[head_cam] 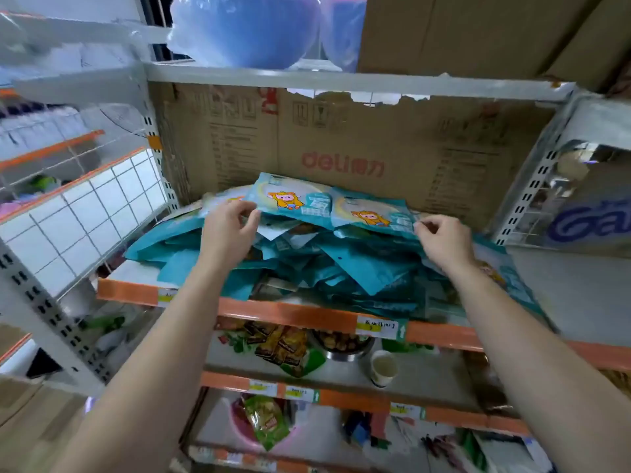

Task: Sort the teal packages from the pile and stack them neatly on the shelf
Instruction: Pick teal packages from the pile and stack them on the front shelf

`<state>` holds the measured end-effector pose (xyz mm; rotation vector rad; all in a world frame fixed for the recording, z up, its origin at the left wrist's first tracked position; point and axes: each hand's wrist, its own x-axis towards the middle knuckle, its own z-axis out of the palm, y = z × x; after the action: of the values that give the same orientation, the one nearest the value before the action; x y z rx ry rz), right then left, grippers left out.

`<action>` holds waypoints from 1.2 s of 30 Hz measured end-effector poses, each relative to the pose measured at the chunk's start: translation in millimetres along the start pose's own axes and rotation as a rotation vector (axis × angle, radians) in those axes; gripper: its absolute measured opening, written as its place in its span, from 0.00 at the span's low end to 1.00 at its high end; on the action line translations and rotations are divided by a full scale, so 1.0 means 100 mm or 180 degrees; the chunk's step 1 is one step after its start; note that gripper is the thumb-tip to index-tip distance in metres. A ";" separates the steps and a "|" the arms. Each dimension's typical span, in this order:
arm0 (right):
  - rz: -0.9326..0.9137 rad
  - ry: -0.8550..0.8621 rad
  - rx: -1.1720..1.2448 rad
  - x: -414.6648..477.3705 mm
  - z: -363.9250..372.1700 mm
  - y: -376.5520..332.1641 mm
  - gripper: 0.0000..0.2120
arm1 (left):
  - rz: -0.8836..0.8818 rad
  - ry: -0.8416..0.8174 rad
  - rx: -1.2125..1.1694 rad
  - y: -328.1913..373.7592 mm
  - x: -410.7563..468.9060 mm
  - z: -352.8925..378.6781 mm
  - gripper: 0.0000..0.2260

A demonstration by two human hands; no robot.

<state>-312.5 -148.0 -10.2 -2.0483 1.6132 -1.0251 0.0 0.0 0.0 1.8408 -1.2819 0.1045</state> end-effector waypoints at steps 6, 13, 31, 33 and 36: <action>0.0302 -0.0118 -0.0515 0.25 0.17 -0.09 0.12 | 0.0020 -0.0012 0.0288 -0.19 0.56 0.14 0.12; 0.1055 -0.0350 -0.0306 0.59 0.29 -0.10 0.24 | -0.0789 -0.0442 0.0255 -0.31 1.01 0.32 0.13; 0.1712 -0.0611 0.0971 0.81 0.36 0.04 0.20 | -0.1641 -0.1197 -0.0527 -0.37 1.34 0.37 0.20; 0.1702 -0.0559 0.1083 0.79 0.33 0.03 0.11 | -0.1673 -0.1162 -0.0736 -0.36 1.30 0.33 0.17; 0.1976 -0.0612 0.1609 0.75 0.26 -0.01 0.11 | -0.1650 -0.1009 -0.0973 -0.33 1.26 0.27 0.13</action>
<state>-286.2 -222.0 -2.8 -1.1671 1.5351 -0.8524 74.8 -106.8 27.3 1.9012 -0.9169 -0.6493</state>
